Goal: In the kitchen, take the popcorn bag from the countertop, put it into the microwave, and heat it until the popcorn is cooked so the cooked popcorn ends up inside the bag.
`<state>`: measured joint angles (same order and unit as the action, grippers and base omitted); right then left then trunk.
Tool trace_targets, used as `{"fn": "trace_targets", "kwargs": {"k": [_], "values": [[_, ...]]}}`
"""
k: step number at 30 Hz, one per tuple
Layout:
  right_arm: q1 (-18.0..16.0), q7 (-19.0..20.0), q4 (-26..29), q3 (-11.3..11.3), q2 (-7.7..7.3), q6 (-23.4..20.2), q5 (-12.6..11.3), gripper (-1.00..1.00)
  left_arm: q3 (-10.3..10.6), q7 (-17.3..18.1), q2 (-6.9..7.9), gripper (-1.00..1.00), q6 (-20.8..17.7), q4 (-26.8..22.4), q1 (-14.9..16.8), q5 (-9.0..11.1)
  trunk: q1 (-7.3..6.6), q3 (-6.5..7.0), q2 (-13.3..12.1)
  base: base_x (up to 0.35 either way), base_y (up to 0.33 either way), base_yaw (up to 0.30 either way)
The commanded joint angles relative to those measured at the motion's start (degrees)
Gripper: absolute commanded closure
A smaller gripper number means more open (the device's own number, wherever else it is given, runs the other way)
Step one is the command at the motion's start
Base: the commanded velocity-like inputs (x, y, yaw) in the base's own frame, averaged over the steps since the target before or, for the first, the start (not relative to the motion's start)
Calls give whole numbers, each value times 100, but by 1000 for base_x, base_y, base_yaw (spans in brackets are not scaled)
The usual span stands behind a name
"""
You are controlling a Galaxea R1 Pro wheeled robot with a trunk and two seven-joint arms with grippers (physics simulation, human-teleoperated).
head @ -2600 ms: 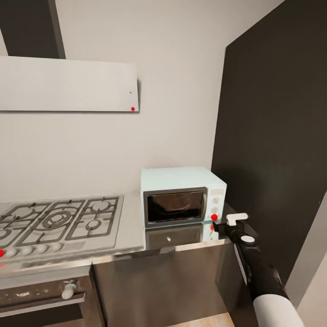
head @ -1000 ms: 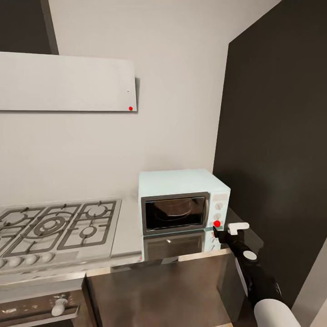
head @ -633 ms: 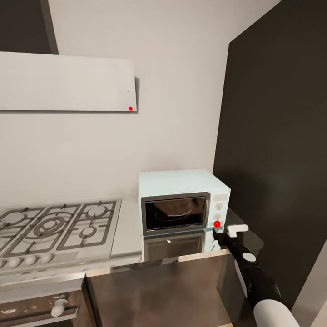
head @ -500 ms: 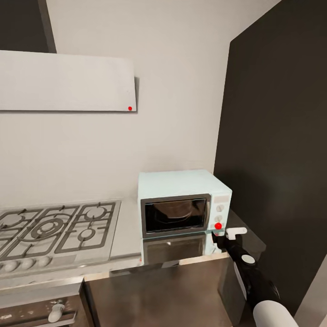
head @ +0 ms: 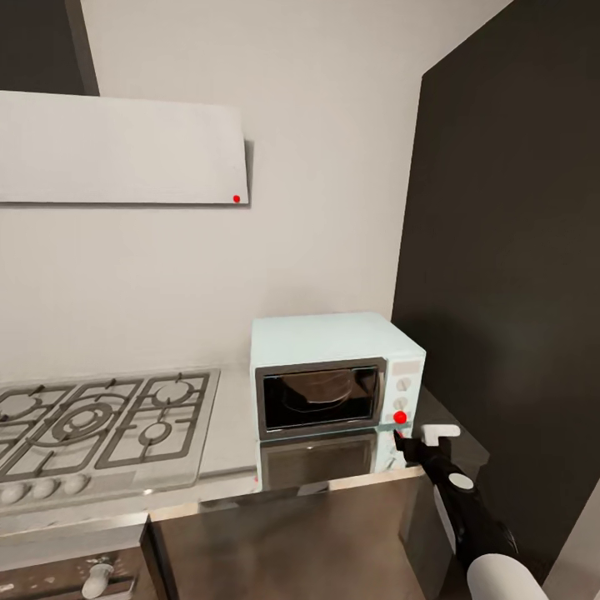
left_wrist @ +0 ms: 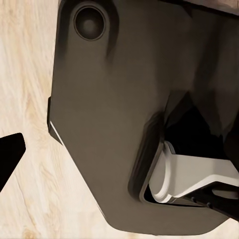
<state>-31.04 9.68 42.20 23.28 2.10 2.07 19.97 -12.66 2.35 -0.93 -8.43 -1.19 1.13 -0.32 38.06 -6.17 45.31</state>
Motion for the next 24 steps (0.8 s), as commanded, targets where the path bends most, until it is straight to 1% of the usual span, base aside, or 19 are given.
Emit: {"fn": "trace_targets", "kwargs": {"k": [1,10,11,21,24], "values": [[-7,53,1,59,10,22,60,-100,-35,14,0,-100,-36,-13,1,-3,3,-9,7,85,-69,0],[-7,51,-163,76,10,22,60,-100,-35,11,-1,-100,-36,-13,1,-3,3,-9,7,11,-9,0],[-7,51,-165,74,10,22,60,100,-35,11,-2,-100,-36,-13,1,-3,3,-9,7,0,0,0],[-8,58,-168,80,10,22,60,100,-33,11,-1,-100,-38,-13,0,-3,3,-9,7,5,0,0],[-7,59,-168,80,10,22,60,100,-33,11,-1,-100,-43,-13,1,-3,3,-9,7,242,0,0]]}}
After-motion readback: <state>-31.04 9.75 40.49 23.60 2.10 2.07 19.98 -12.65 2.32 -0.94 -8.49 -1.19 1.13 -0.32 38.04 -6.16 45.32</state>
